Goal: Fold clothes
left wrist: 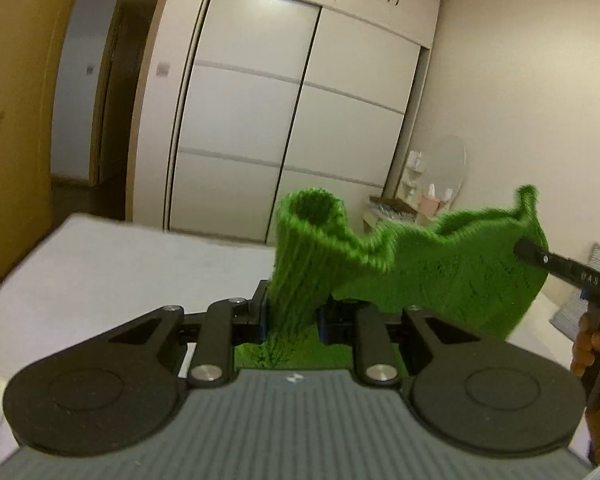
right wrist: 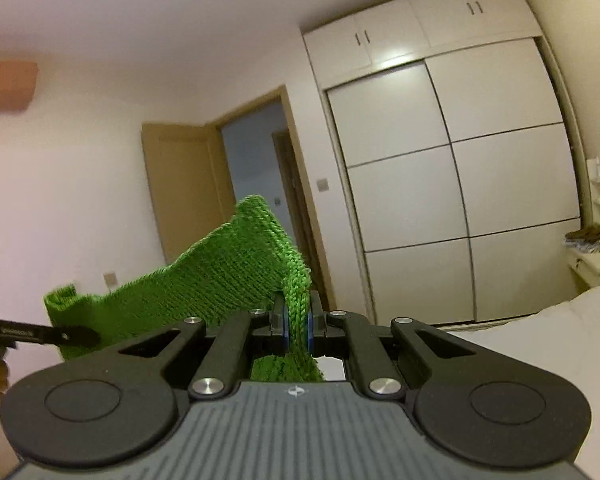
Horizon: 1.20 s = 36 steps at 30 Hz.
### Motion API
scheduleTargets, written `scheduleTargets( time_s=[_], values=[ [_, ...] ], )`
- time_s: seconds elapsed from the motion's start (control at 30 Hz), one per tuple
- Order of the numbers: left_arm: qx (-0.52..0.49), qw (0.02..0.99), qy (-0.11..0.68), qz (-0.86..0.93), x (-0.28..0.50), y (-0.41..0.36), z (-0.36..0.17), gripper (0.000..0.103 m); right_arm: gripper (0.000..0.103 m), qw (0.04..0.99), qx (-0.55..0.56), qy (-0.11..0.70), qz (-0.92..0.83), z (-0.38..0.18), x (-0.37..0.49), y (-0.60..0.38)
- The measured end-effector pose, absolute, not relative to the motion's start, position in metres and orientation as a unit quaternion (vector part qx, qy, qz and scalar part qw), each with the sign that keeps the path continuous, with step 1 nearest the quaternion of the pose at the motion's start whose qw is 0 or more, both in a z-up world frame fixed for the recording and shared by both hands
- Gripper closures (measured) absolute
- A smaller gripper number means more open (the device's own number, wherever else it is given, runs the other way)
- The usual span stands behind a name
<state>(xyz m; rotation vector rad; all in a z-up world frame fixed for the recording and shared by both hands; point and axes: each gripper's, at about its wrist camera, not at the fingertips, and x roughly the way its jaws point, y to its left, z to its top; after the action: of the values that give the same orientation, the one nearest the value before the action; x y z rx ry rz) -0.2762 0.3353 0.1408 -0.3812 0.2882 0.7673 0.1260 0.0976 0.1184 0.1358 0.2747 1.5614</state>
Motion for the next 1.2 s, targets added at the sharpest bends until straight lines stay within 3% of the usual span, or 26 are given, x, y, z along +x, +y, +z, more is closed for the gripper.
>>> scheduleTargets(
  time_s=[0.17, 0.2, 0.27, 0.4, 0.47, 0.57, 0.6, 0.7, 1.0, 1.07, 1.2],
  values=[
    [-0.259, 0.858, 0.225, 0.382, -0.345, 0.296, 0.030, 0.085, 0.093, 0.685, -0.006, 0.179, 0.707, 0.035, 0.071, 0.061],
    [-0.274, 0.840, 0.265, 0.387, -0.357, 0.284, -0.001, 0.084, 0.089, 0.682, -0.035, 0.206, 0.701, 0.009, 0.059, 0.053],
    [-0.320, 0.776, 0.349, 0.416, -0.385, 0.262, -0.073, 0.084, 0.079, 0.665, -0.098, 0.307, 0.674, -0.053, 0.041, 0.038],
    [-0.401, 0.659, 0.452, 0.448, -0.432, 0.219, -0.166, 0.084, 0.079, 0.588, -0.152, 0.537, 0.585, -0.180, 0.014, -0.011],
    [-0.422, 0.634, 0.460, 0.457, -0.452, 0.207, -0.185, 0.083, 0.079, 0.567, -0.162, 0.577, 0.565, -0.213, 0.002, -0.032],
    [-0.444, 0.633, 0.448, 0.449, -0.444, 0.215, -0.199, 0.072, 0.075, 0.564, -0.156, 0.605, 0.540, -0.235, -0.004, -0.044],
    [-0.445, 0.639, 0.443, 0.444, -0.442, 0.222, -0.206, 0.065, 0.070, 0.570, -0.142, 0.607, 0.535, -0.238, -0.004, -0.050],
    [-0.452, 0.655, 0.426, 0.430, -0.434, 0.243, -0.228, 0.063, 0.056, 0.591, -0.086, 0.610, 0.520, -0.250, 0.000, -0.057],
    [-0.537, 0.668, 0.336, 0.391, -0.448, 0.303, -0.300, 0.049, 0.051, 0.591, 0.138, 0.660, 0.443, -0.339, 0.004, -0.037],
    [-0.554, 0.674, 0.312, 0.376, -0.457, 0.309, -0.310, 0.040, 0.049, 0.591, 0.169, 0.655, 0.440, -0.352, 0.004, -0.036],
    [-0.548, 0.695, 0.297, 0.359, -0.464, 0.315, -0.328, 0.039, 0.042, 0.599, 0.181, 0.641, 0.444, -0.380, 0.000, -0.025]
  ],
)
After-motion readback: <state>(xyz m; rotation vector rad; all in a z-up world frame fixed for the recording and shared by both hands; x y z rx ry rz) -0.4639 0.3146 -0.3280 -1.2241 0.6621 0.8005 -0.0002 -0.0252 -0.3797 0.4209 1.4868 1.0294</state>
